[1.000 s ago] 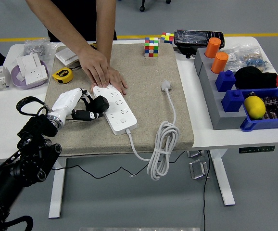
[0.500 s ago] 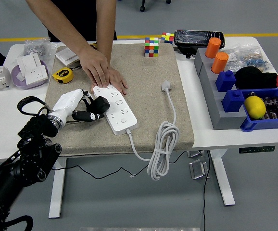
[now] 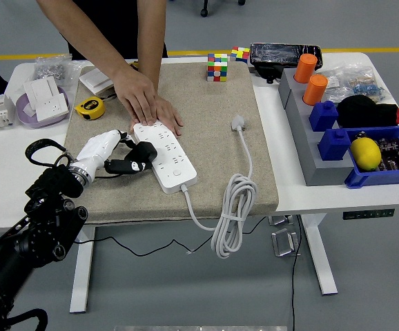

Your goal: Pick up the plug,place it near the board,insert it into the board,press the button

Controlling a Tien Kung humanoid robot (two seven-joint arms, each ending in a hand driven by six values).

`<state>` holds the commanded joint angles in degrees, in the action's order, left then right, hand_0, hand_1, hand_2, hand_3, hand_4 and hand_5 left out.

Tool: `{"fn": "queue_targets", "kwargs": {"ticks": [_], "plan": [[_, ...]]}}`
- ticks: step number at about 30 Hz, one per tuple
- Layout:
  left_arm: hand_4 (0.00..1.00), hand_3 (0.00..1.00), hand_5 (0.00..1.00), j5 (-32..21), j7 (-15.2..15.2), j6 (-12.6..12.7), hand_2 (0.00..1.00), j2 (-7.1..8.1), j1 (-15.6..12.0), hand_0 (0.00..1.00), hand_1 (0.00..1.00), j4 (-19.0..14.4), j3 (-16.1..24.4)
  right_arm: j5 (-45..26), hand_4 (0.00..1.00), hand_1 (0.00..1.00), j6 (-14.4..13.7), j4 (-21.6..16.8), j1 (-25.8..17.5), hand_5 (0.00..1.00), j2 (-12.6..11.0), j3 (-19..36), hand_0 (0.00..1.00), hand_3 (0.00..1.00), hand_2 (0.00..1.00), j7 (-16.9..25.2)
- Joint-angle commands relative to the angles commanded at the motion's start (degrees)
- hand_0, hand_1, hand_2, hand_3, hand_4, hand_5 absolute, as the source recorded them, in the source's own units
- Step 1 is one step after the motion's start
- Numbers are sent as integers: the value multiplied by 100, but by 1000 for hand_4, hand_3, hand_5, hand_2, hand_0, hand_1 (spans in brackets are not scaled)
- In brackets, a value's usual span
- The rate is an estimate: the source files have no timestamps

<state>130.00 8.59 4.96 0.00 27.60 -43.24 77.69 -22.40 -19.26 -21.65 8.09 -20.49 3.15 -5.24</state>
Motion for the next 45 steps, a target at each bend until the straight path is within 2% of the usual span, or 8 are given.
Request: {"fn": "queue_targets", "kwargs": {"ticks": [10, 12, 16, 17, 28, 31, 38, 45], "plan": [[998, 879, 601, 0, 64, -44, 805, 0, -1, 896, 865, -100, 3, -4, 998, 858, 0, 0, 12, 998, 3, 22, 858, 831, 830, 4], [998, 890, 724, 0, 69, -121, 847, 0, -54, 913, 911, -250, -6, 0, 998, 858, -1, -1, 13, 998, 5, 31, 858, 831, 829, 5], [998, 890, 724, -105, 17, -309, 847, 0, -266, 913, 911, -800, -55, 3, 998, 858, -3, 1, 5, 998, 11, 49, 858, 831, 829, 6], [998, 906, 960, -284, -17, -329, 918, 0, -344, 934, 963, -1016, -45, 1, 998, 858, -3, 1, 1, 998, 12, 50, 858, 831, 829, 5], [998, 910, 998, -2452, -837, 195, 941, 0, -1373, 925, 972, -3368, -33, 21, 998, 858, -3, 0, -21, 998, 19, 112, 859, 831, 829, 8], [998, 902, 998, -2617, -940, 271, 937, 0, -1610, 942, 973, -3702, 31, 22, 998, 858, -5, 1, -26, 998, 21, 111, 859, 830, 829, 8], [998, 897, 998, -2574, -1106, 260, 931, 0, -2078, 961, 971, -3800, 80, 19, 998, 858, -8, 6, -50, 998, 18, 107, 859, 830, 829, 7], [998, 894, 998, -2447, -1132, 237, 930, 0, -2182, 965, 972, -3562, 93, 19, 998, 858, -10, 4, -52, 998, 19, 108, 859, 830, 829, 5]]}}
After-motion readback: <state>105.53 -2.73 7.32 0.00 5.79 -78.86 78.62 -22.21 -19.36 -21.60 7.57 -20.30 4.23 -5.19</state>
